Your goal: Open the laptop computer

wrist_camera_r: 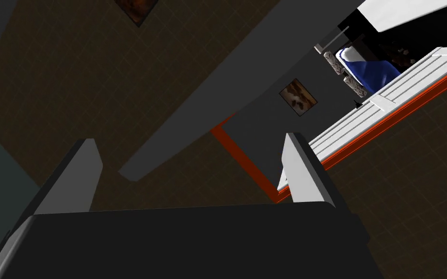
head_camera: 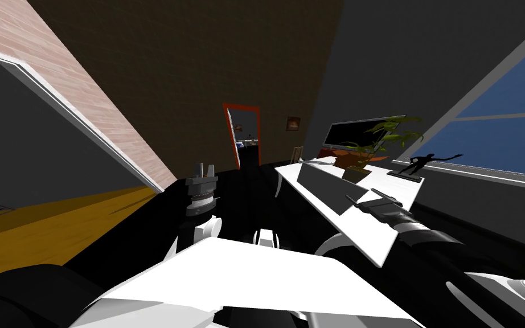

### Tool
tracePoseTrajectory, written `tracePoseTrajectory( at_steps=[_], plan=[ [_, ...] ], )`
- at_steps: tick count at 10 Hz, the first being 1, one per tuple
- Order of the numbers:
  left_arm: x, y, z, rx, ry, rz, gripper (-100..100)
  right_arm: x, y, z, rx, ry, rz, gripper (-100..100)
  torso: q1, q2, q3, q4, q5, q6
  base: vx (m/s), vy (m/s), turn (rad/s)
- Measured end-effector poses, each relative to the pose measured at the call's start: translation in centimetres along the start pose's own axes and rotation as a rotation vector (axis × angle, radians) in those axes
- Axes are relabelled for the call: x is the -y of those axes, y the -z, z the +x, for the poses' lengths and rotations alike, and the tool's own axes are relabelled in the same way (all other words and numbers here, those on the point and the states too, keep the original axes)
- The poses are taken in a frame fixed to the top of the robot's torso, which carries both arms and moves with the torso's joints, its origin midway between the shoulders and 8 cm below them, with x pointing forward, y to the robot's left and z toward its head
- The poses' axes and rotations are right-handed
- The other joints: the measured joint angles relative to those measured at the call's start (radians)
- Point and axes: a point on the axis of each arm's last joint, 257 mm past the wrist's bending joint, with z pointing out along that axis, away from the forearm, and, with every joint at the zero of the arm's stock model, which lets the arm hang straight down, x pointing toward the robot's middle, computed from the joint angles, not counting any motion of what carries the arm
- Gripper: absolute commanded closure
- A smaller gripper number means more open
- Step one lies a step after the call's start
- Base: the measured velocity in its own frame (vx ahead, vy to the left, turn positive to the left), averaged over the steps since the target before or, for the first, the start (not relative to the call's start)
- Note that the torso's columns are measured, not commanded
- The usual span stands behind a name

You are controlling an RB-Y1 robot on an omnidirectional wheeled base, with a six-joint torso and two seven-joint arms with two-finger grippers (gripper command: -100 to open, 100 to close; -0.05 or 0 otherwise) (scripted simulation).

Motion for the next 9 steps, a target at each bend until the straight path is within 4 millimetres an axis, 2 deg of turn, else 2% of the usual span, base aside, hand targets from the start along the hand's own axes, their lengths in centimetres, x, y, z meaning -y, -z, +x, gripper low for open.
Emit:
tracePoseTrajectory(
  at_steps=[2,9],
  plan=[
    [0.00,0.00,0.00,0.000,0.000,0.000,0,0.83,-0.16,-0.37,0.005,-0.005,0.002,100,0.000,-0.005,-0.001,-0.005,-0.005,0.000,0.068,-0.028,-0.101],
    [0.00,0.00,-0.01,0.000,0.000,0.000,0,0.79,0.04,-0.08,-0.022,-0.158,-0.121,100,-0.003,-0.010,-0.005,-0.006,-0.005,0.000,0.074,-0.019,-0.074]
  ],
)
